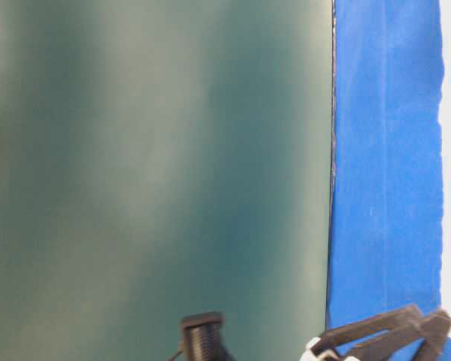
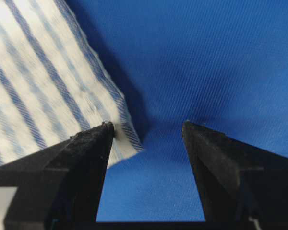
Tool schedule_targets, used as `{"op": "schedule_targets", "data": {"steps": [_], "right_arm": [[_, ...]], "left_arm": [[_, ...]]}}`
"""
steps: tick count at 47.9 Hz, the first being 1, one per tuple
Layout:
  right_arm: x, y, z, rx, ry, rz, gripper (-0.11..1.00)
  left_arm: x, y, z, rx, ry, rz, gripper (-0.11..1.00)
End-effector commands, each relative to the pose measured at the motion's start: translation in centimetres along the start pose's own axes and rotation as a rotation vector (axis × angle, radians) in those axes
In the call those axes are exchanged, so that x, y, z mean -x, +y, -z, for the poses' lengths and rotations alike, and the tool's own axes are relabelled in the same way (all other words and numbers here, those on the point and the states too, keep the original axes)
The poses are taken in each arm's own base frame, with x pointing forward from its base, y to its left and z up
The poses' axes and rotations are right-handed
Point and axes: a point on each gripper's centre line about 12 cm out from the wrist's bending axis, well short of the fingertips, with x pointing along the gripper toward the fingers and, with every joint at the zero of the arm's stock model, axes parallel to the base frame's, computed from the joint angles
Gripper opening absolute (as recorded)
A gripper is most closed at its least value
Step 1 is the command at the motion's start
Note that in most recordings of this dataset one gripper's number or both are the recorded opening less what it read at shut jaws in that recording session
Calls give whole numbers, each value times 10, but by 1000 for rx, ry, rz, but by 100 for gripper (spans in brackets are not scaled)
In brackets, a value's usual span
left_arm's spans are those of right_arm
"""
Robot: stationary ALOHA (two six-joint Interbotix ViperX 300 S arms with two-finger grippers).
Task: Fold the blue towel.
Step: 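Release the corners and regrasp the folded towel's left and right ends, then lift the folded strip and swing it to a vertical orientation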
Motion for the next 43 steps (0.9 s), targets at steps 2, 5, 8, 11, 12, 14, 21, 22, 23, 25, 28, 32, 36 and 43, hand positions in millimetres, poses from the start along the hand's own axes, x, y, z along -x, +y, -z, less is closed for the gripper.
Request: {"op": "schedule_targets", "data": {"steps": [2,5,8,11,12,14,21,22,23,25,28,32,36,43], "right_arm": [[-3,1,-4,2,3,1,63],[-3,1,-4,1,3,1,63],[-3,1,-4,1,2,1,63],[-3,1,-4,1,2,1,62],[-3,1,-4,2,2,0,62],[-3,1,-4,2,2,1,62],[-3,1,-5,17,-3,-1,50],[-3,1,-5,17,-4,-1,46],[-3,2,-5,16,-4,-2,41],[-3,2,-6,16,-7,-3,28],[-3,2,-6,17,-10,-4,10],[-3,2,-6,19,-10,-4,3],[-3,2,-6,19,-8,-4,3],[-3,1,-6,18,-8,-3,3]], "left_arm": [[-2,0,-8,0,-26,1,66],[-2,0,-7,1,-22,0,66],[-2,1,-6,2,-20,-2,66],[-2,1,-5,2,-17,-2,65],[-2,1,-6,2,-17,-2,65],[-2,1,-6,3,-17,-3,65],[-4,1,-5,3,0,-3,50],[-4,1,-4,2,5,-2,45],[-4,1,-3,3,8,-3,41],[-5,1,-2,2,17,-2,32],[-5,1,-1,2,26,-2,19],[-5,1,0,2,34,-2,6],[-5,1,0,3,35,-3,4],[-5,1,-1,3,34,-3,4]]}}
